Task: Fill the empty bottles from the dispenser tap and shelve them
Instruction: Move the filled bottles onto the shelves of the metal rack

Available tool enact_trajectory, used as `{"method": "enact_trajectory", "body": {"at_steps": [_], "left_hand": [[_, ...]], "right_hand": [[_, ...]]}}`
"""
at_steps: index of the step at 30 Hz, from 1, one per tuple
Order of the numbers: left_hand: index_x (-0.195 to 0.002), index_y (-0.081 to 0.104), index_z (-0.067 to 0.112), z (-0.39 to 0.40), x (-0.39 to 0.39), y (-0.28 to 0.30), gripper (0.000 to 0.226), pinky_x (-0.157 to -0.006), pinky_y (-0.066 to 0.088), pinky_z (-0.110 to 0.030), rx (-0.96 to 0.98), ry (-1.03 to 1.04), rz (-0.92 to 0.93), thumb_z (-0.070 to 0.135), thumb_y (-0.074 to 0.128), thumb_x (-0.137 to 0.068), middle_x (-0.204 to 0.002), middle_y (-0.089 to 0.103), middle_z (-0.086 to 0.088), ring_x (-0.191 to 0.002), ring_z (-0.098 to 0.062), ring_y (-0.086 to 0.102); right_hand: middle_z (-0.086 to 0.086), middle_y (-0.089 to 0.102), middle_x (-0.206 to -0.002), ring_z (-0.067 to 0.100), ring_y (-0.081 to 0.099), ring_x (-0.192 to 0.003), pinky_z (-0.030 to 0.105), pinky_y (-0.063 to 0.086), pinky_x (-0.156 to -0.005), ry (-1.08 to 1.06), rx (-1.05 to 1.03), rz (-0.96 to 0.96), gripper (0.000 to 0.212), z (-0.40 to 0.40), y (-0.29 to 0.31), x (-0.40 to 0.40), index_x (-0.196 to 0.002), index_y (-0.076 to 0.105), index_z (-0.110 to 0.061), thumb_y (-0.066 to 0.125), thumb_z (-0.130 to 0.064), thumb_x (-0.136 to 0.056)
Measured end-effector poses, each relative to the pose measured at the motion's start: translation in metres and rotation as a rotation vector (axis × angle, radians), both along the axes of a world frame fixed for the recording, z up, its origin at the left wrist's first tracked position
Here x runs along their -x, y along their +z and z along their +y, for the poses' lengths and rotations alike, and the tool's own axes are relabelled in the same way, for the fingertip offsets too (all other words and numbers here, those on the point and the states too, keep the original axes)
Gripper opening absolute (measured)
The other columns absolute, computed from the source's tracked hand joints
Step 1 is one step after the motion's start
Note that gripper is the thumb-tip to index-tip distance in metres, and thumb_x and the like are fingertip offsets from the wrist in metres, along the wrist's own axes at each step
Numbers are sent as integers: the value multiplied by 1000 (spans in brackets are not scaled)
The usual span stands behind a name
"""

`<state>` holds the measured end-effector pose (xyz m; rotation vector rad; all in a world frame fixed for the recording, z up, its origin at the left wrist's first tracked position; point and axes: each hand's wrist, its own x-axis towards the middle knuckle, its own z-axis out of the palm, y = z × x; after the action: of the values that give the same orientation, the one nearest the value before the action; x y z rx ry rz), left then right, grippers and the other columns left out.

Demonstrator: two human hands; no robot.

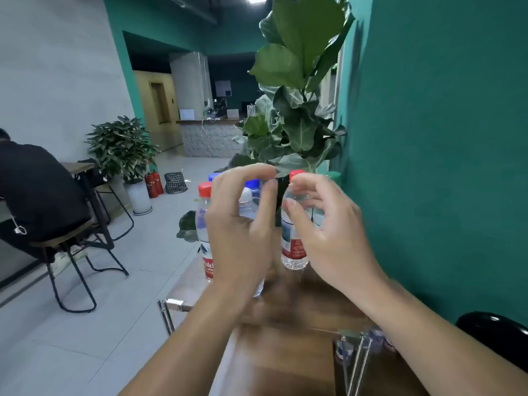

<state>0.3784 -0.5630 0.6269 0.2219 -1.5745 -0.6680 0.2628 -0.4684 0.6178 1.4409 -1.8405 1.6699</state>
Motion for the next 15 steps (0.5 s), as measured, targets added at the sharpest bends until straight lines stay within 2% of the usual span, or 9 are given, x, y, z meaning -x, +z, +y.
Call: {"method": "enact_trajectory", "body": {"at_steps": [4,7,11,15], "left_hand": [[-112,79,18,60,49,-15,15,-94,59,-43,-113,-240,-83,6,73,-107,-109,79,6,-111,-26,74],[-111,79,18,100,95,-37,14,-91,63,-48,-289,-367,-135,8,71,-109,-106,80,4,-104,-23,77],[-114,78,18,138,156,-80,11,-94,61,-36,-475,-364,-186,16,68,-112,-107,80,4,-103,-15,76],[-122,76,24,173,210,-132,16,-104,59,-37,-645,-339,-248,28,62,-116,-117,80,7,-115,-9,75]], "right_hand": [[-11,72,-124,12,69,-122,38,58,-102,-26,23,-41,22,55,-8,37,-130,69,-21,70,-24,-108],[-11,73,-121,13,70,-120,35,58,-101,-63,25,-96,20,92,-29,71,-127,70,-22,70,-18,-107],[-13,73,-121,11,70,-122,36,58,-103,-116,-7,-212,19,132,-77,127,-126,70,-23,69,-29,-108],[-15,73,-121,8,69,-121,29,55,-103,-178,-73,-319,18,157,-138,179,-123,71,-25,70,-33,-107]]}}
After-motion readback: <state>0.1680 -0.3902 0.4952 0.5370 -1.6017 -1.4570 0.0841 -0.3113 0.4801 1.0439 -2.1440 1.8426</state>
